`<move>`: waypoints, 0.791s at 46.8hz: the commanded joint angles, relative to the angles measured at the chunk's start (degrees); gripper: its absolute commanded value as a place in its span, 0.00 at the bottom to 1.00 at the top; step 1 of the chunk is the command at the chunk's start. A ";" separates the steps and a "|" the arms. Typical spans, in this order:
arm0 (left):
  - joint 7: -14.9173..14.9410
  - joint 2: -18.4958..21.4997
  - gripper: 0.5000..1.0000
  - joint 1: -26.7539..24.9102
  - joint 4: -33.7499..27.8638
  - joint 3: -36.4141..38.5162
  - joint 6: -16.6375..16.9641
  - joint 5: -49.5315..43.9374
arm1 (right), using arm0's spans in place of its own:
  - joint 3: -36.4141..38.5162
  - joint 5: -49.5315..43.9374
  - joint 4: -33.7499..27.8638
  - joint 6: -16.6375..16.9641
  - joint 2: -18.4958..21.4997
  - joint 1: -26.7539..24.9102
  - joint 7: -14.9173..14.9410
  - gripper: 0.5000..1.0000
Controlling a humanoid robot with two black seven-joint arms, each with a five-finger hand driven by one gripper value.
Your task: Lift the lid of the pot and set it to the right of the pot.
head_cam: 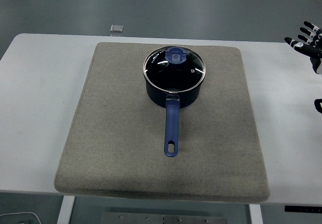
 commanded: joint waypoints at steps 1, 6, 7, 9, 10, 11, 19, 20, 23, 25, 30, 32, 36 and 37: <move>0.01 0.00 1.00 -0.08 0.15 0.23 0.01 -0.01 | 0.09 0.00 0.00 -0.09 0.02 0.40 0.06 0.84; 0.01 0.00 1.00 -0.52 0.15 0.23 0.01 -0.01 | 0.44 0.00 -0.09 -0.09 -0.42 0.58 -0.03 0.84; 0.01 0.00 1.00 -0.52 0.15 0.23 0.01 -0.01 | 0.44 0.00 -0.09 -0.09 -0.50 0.66 -0.03 0.84; 0.01 0.00 1.00 -0.52 0.15 0.15 0.01 -0.01 | 0.44 0.00 -0.09 -0.09 -0.59 0.75 0.06 0.84; 0.01 0.00 1.00 -0.52 0.15 0.06 0.01 -0.01 | 0.44 0.00 -0.09 -0.09 -0.51 0.93 -0.03 0.84; 0.01 0.00 1.00 -0.52 0.15 -0.03 0.01 -0.01 | 0.35 0.00 -0.09 -0.09 -0.50 1.10 -0.03 0.84; 0.01 0.00 1.00 -0.43 0.07 0.06 0.01 -0.01 | 0.35 0.00 -0.09 0.00 -0.59 1.10 -0.03 0.84; 0.01 0.00 1.00 -0.43 0.07 0.06 0.01 -0.01 | 0.35 0.00 -0.09 0.00 -0.59 1.10 -0.03 0.84; 0.01 0.00 1.00 -0.43 0.15 0.06 0.01 -0.01 | 0.35 0.00 -0.09 -0.09 -0.51 1.10 -0.03 0.84; 0.01 0.00 1.00 -0.52 0.15 0.06 0.01 -0.01 | 0.35 0.00 -0.09 -0.09 -0.50 1.10 -0.03 0.84; 0.01 0.00 1.00 -0.52 0.07 0.06 0.01 -0.01 | 0.35 0.09 -0.09 0.00 -0.59 1.02 0.06 0.84; 0.01 0.00 1.00 -0.43 0.15 0.06 0.01 -0.01 | 0.35 0.00 -0.09 0.09 -0.59 1.02 0.06 0.84; 0.01 0.00 1.00 -0.43 0.15 0.06 0.01 -0.01 | 0.26 0.00 -0.09 0.00 -0.59 1.02 0.15 0.84; 0.01 0.00 1.00 -0.43 0.15 0.06 0.01 0.07 | 0.26 0.00 -0.09 0.00 -0.59 1.02 0.15 0.84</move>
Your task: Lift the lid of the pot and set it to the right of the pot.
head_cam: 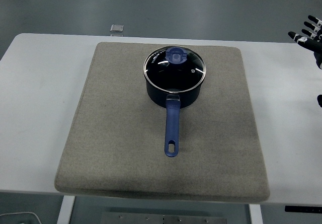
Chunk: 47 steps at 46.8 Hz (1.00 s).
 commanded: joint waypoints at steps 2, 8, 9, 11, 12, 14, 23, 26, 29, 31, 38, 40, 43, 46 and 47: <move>-0.01 0.00 1.00 0.01 -0.06 0.01 0.00 -0.01 | -0.09 -0.04 0.09 0.06 -0.02 0.00 0.04 0.84; -0.01 0.00 1.00 0.01 0.03 0.01 0.00 -0.01 | 0.00 -0.13 0.09 0.32 -0.02 -0.09 0.04 0.84; -0.01 0.00 1.00 0.01 0.03 0.01 0.00 -0.01 | 0.00 -0.22 0.09 0.32 -0.10 -0.09 0.04 0.84; -0.01 0.00 1.00 0.01 -0.06 0.01 0.00 -0.01 | -0.08 -0.22 0.09 0.41 -0.11 -0.01 0.04 0.84; -0.01 0.00 1.00 0.01 -0.06 -0.07 0.00 -0.01 | -0.09 -0.22 0.09 0.41 -0.19 0.00 0.04 0.84; -0.01 0.00 1.00 0.01 -0.06 -0.08 0.00 -0.01 | -0.09 -0.31 0.09 0.50 -0.28 0.00 0.04 0.84; -0.01 0.00 1.00 0.01 -0.06 -0.08 0.00 -0.01 | -0.09 -0.66 0.09 0.76 -1.33 0.87 0.39 0.84; -0.01 0.00 1.00 0.01 -0.06 0.01 0.00 -0.01 | -0.52 -0.92 0.44 1.98 -1.95 2.80 0.39 0.84; -0.01 0.00 1.00 0.01 -0.06 0.01 0.00 -0.01 | -0.88 -1.10 0.44 4.79 -3.00 4.47 -0.05 0.84; -0.01 0.00 1.00 0.01 -0.06 -0.07 0.00 -0.01 | -1.14 -1.18 0.62 6.99 -3.97 5.53 -0.23 0.84; -0.01 0.00 1.00 0.01 -0.06 -0.08 0.00 -0.01 | -1.67 -7.06 0.62 13.32 -5.64 9.92 -0.05 0.84; -0.01 0.00 1.00 0.01 -0.15 -0.08 0.00 -0.01 | -1.67 -9.70 0.62 14.03 -5.64 11.15 0.38 0.84; -0.01 0.00 1.00 0.01 -0.15 -0.08 0.00 0.08 | -1.67 -13.13 0.71 14.91 -5.82 12.56 0.48 0.84; -0.01 0.00 1.00 0.01 -0.15 -0.08 0.00 -0.01 | -1.67 -15.50 0.79 15.96 -6.26 13.97 0.48 0.84; -0.01 0.00 1.00 0.01 -0.15 -0.08 0.00 -0.01 | -1.67 -16.03 0.79 16.40 -6.35 14.32 0.48 0.84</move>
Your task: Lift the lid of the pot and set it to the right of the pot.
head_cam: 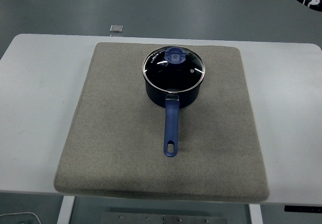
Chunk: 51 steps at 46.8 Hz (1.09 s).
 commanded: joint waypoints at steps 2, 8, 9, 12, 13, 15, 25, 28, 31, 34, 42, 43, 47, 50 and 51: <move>0.01 0.00 1.00 0.00 -0.01 0.00 -0.01 0.00 | 0.01 -3.15 0.16 1.89 -0.35 2.12 0.03 0.84; 0.01 0.00 1.00 0.00 -0.01 0.00 -0.01 0.00 | -0.08 -7.71 0.34 4.62 -0.43 3.97 1.07 0.84; 0.01 0.00 1.00 0.00 -0.01 0.00 -0.01 0.00 | -0.08 -8.68 0.34 5.14 -0.35 4.23 1.86 0.84; 0.01 0.00 1.00 0.00 -0.01 0.00 -0.01 0.00 | -0.08 -12.54 1.21 6.55 -0.43 5.02 4.94 0.84; 0.01 0.00 1.00 0.00 -0.01 0.00 -0.01 0.00 | -0.08 -14.21 1.74 6.82 -0.61 5.20 5.99 0.84; 0.01 0.00 1.00 0.00 -0.01 0.00 -0.01 0.00 | -0.08 -17.37 3.23 6.91 -1.05 5.99 7.66 0.84; 0.01 0.00 1.00 0.00 -0.09 0.00 -0.01 0.00 | -0.08 -26.52 13.51 7.17 -4.65 9.33 10.50 0.84; 0.01 0.00 1.00 0.00 -0.09 0.00 -0.01 0.00 | -0.08 -28.63 16.68 7.17 -5.44 9.86 10.50 0.84; 0.01 0.00 1.00 -0.09 -0.27 0.00 -0.01 0.00 | -0.08 -31.01 18.88 7.17 -5.71 10.39 10.50 0.84; 0.01 0.00 1.00 0.00 -0.27 0.00 -0.01 0.00 | 0.01 -33.90 20.55 7.08 -5.62 10.47 10.50 0.84; 0.01 0.00 1.00 0.00 -0.27 0.00 -0.01 0.00 | 0.10 -41.64 25.65 6.64 -5.62 10.74 10.50 0.84; 0.01 0.00 1.00 0.00 -0.27 0.00 -0.01 0.09 | 0.10 -42.52 26.26 6.64 -5.53 10.74 10.50 0.84; 0.01 0.00 1.00 0.00 -0.27 0.00 -0.01 0.09 | 0.27 -45.60 28.37 6.56 -5.53 10.83 10.50 0.84; 0.01 0.00 1.00 0.00 -0.27 0.00 -0.01 0.00 | 0.27 -47.79 29.95 6.47 -5.44 11.53 10.50 0.84; 0.01 0.00 1.00 0.00 -0.27 0.00 -0.01 0.00 | 0.27 -48.50 30.48 6.47 -5.44 11.62 10.50 0.84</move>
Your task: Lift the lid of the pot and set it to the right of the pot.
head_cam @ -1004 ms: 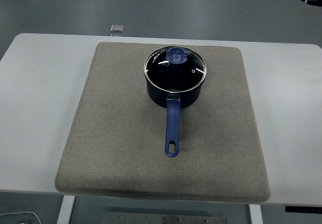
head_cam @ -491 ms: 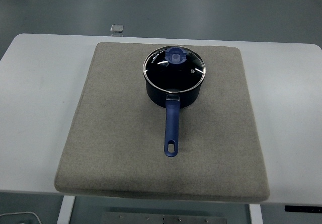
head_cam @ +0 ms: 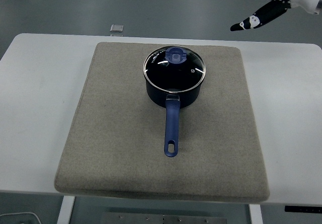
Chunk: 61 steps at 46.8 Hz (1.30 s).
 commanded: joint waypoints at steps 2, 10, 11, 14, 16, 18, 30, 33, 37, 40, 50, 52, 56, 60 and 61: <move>0.00 0.00 1.00 0.01 0.00 0.00 0.00 -0.01 | 0.21 -3.15 2.34 -0.13 0.18 0.63 0.00 0.84; 0.00 0.00 1.00 0.01 0.00 0.00 0.00 -0.01 | 0.30 -5.26 2.96 -0.83 1.41 2.47 0.00 0.84; 0.00 0.00 1.00 0.01 0.00 0.00 0.00 -0.01 | 0.30 -5.78 2.96 -1.01 1.67 2.65 0.00 0.84; 0.00 0.00 1.00 0.01 0.00 0.00 0.00 0.08 | 0.30 -7.36 2.96 -1.45 2.38 2.82 0.00 0.84; 0.00 0.00 1.00 -0.08 0.00 0.00 0.00 -0.01 | 0.30 -8.16 2.96 -1.62 2.64 2.82 0.00 0.84; 0.00 0.00 1.00 0.01 0.00 0.00 0.00 -0.01 | 0.13 -8.86 3.13 -1.62 2.73 2.82 0.00 0.84; 0.00 0.00 1.00 0.01 0.00 0.00 0.00 0.08 | -0.23 -17.04 6.82 -6.10 2.73 1.95 0.00 0.84; 0.00 0.00 1.00 0.01 0.00 0.00 0.00 -0.01 | -0.23 -17.82 7.79 -6.89 2.73 1.77 0.00 0.84; 0.00 0.00 1.00 0.01 0.00 0.00 0.00 0.08 | -0.31 -19.49 8.58 -8.47 2.73 1.77 0.00 0.84; 0.00 0.00 1.00 0.01 0.00 0.00 0.00 -0.01 | -0.32 -21.16 9.11 -9.44 2.73 1.77 0.00 0.84; 0.00 0.00 1.00 0.01 0.00 0.00 0.00 -0.01 | -0.23 -23.19 10.43 -11.20 3.52 1.68 0.00 0.84; 0.00 0.00 1.00 0.01 0.00 0.00 0.00 -0.01 | -0.23 -23.19 10.52 -11.90 3.87 1.68 0.00 0.84; 0.00 0.00 1.00 0.00 0.00 0.00 0.00 -0.01 | -0.32 -23.36 10.52 -13.40 4.40 0.46 0.00 0.84; 0.00 0.00 1.00 0.01 0.18 0.00 0.00 -0.01 | -0.67 -25.29 10.43 -14.36 5.36 -0.16 0.00 0.84; 0.00 0.00 1.00 0.01 0.18 0.00 0.00 -0.01 | -0.67 -25.82 10.43 -14.71 5.63 -0.34 0.00 0.84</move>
